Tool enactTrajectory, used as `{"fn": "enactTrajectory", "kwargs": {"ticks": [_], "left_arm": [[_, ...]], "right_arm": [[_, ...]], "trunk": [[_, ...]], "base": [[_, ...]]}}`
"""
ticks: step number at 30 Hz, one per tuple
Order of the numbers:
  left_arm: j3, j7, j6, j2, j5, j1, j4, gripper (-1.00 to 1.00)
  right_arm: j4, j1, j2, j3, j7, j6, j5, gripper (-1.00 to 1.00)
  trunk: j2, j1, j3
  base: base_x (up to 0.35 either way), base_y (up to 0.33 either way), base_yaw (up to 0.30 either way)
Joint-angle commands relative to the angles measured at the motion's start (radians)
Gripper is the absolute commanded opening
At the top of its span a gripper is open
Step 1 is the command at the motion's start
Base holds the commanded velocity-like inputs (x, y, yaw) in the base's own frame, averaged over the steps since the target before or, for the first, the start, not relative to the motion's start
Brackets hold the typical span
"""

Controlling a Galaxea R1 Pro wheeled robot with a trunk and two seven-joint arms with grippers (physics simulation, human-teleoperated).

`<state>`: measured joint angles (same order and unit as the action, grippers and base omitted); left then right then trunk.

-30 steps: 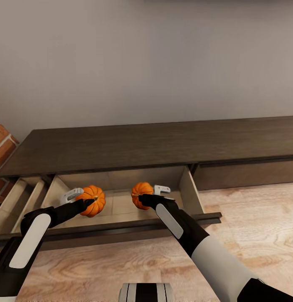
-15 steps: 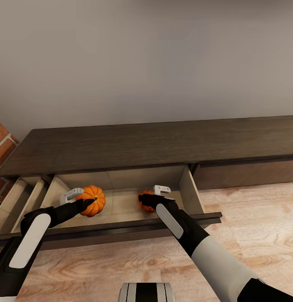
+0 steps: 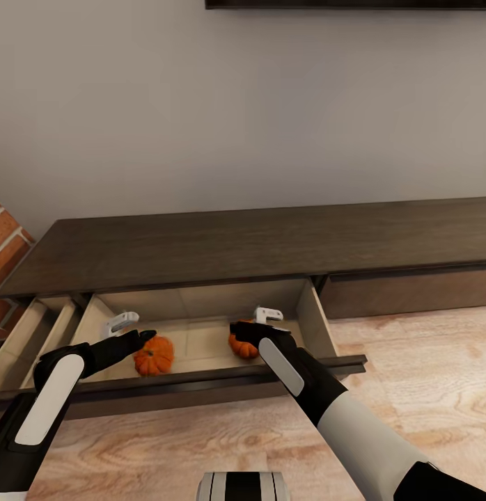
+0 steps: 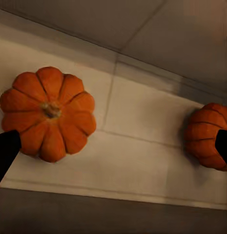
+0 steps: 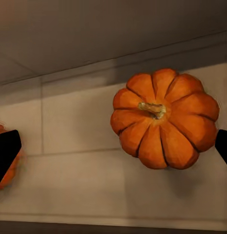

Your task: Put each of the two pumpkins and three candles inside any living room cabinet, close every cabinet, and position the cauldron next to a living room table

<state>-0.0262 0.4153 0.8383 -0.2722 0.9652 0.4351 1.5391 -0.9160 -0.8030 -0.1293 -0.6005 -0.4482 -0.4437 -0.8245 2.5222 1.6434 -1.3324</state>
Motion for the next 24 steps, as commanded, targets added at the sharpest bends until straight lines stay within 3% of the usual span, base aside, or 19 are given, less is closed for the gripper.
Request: {"fn": "enactTrajectory", "kwargs": {"ticks": [1,8,14,24], "left_arm": [[-0.001,0.010,0.001,-0.001,0.010,0.001,0.001,1.00],[-0.001,0.010,0.002,-0.002,0.011,0.001,0.001,1.00],[-0.001,0.010,0.002,-0.002,0.012,0.001,0.001,1.00],[0.004,0.006,0.004,-0.004,0.021,0.001,0.001,1.00]], "right_arm": [[-0.001,-0.001,0.000,-0.002,-0.009,-0.001,-0.009,1.00],[-0.001,-0.001,0.000,-0.002,-0.009,-0.001,-0.008,1.00],[-0.001,-0.001,0.000,-0.002,-0.009,-0.001,-0.010,1.00],[-0.001,-0.001,0.000,-0.002,-0.008,-0.001,-0.011,1.00]], "trunk": [[0.000,-0.001,0.003],[-0.002,-0.004,0.030],[-0.002,-0.004,0.030],[-0.004,-0.008,0.069]], "base": [[0.000,0.000,0.000],[0.000,0.000,0.000],[0.000,0.000,0.000],[0.000,0.000,0.000]]}}
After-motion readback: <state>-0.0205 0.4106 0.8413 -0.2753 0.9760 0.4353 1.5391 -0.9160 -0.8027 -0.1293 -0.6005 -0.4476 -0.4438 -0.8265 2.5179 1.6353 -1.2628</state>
